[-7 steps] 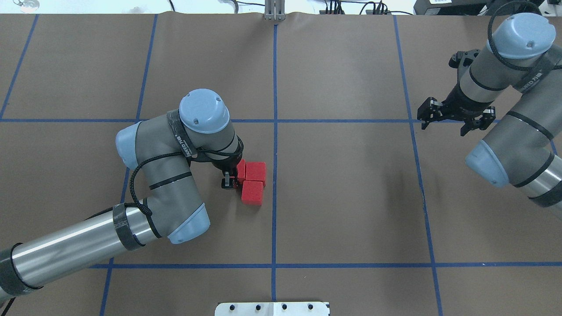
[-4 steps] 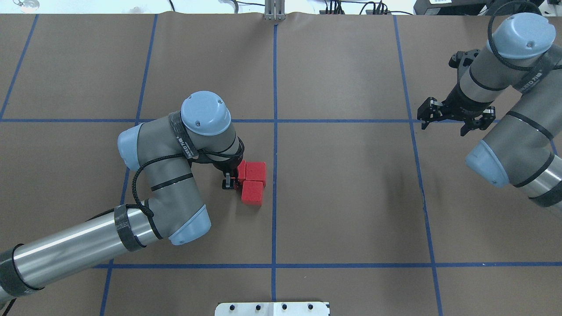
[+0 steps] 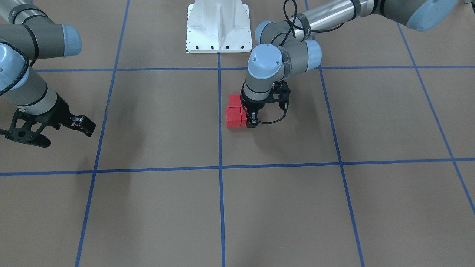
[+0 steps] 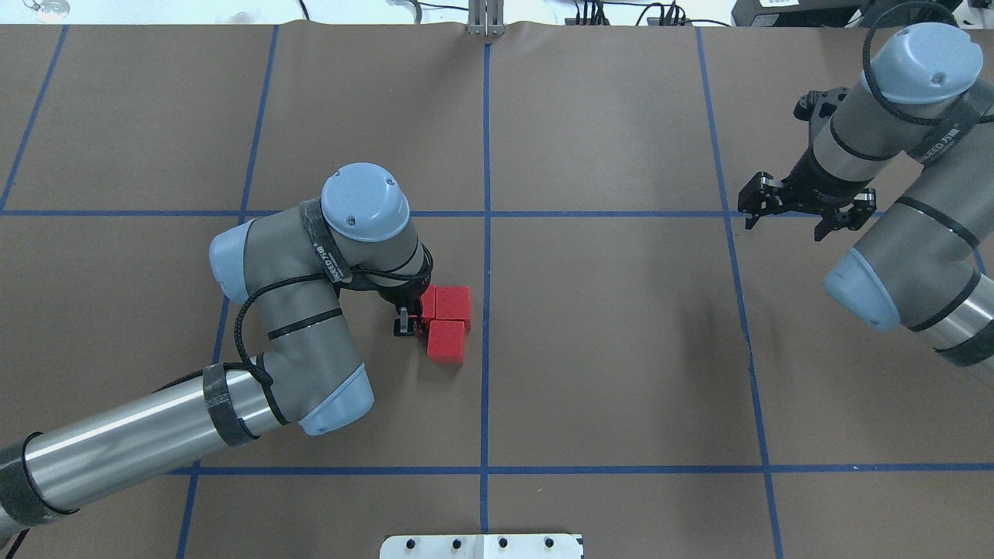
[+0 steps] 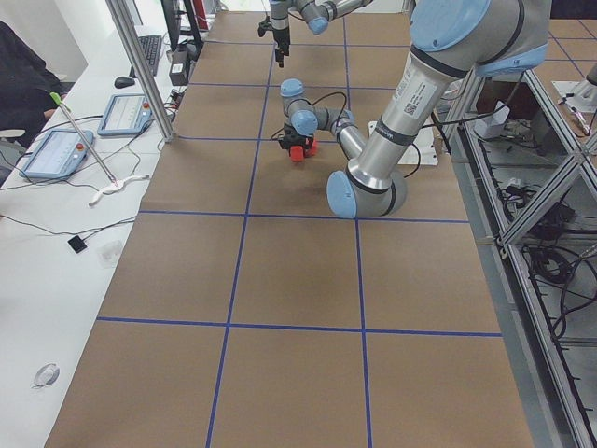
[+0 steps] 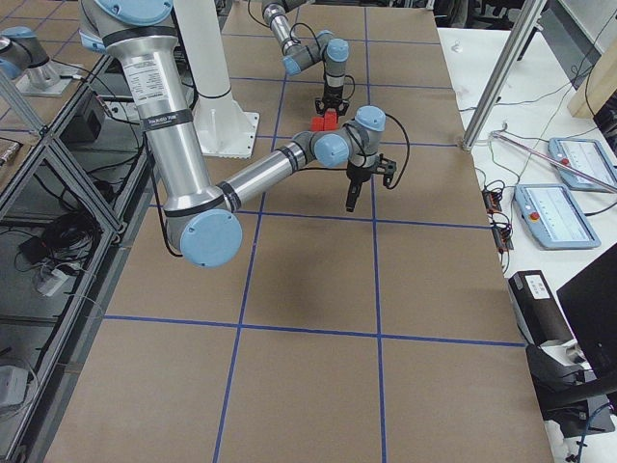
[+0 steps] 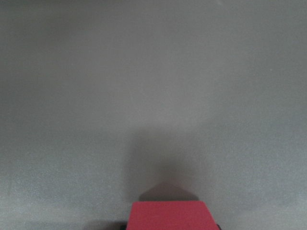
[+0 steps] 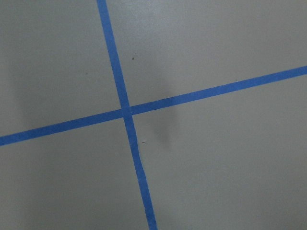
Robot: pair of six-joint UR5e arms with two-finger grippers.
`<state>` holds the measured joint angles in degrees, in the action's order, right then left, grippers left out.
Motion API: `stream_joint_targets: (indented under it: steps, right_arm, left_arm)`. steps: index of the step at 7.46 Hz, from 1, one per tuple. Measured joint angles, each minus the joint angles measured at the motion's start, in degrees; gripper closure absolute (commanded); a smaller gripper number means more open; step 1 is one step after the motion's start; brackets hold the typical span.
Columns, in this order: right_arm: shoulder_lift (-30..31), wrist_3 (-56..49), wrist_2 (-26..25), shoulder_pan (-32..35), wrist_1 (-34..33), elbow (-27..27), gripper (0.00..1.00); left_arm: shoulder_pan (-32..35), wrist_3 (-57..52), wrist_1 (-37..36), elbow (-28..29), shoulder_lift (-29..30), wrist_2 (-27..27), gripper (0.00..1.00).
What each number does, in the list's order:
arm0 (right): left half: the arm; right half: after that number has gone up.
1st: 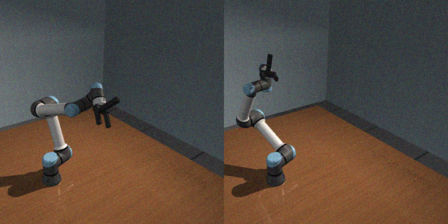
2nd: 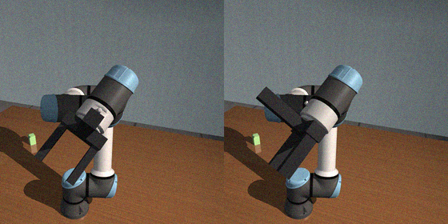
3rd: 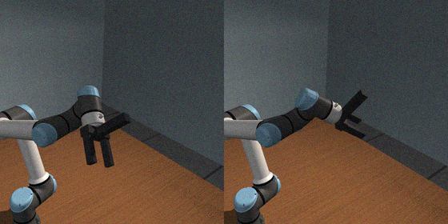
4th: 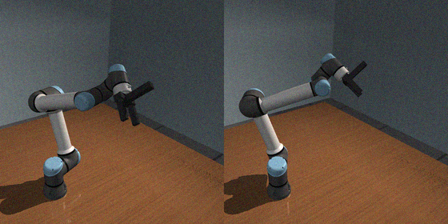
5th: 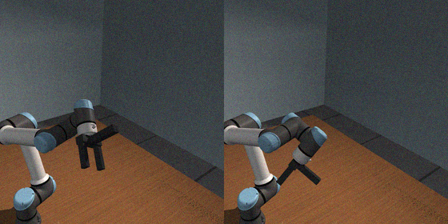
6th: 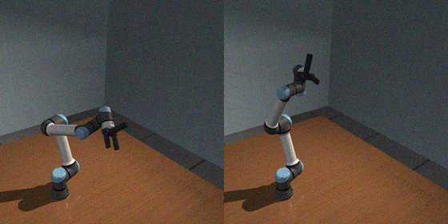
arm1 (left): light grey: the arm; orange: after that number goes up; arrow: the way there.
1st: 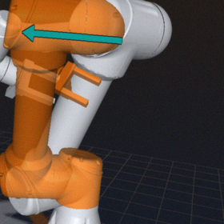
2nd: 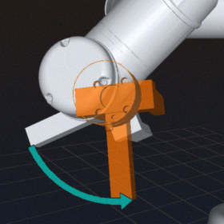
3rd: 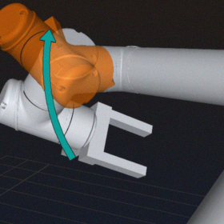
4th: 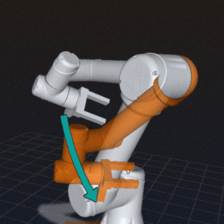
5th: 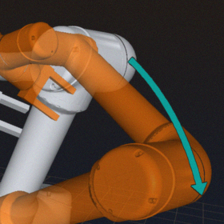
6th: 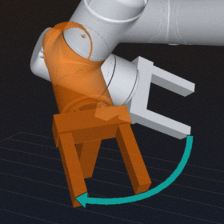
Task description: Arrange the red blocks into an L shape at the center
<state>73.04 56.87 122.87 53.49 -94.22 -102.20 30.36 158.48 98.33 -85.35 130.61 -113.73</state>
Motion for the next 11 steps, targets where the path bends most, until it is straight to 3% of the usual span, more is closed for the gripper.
stream_joint_targets:
  steps: [7,11]
  right_arm:
    - [-0.1,0.1,0.3,0.0,0.0,0.0,0.00]
    - [0.0,0.1,0.2,0.1,0.0,0.0,0.00]
  left_arm:
    - [0.5,-1.9,0.3,-2.4,-1.4,-0.1,0.00]
    - [0.8,-10.6,-0.2,-19.7,-18.2,-1.1,0.00]
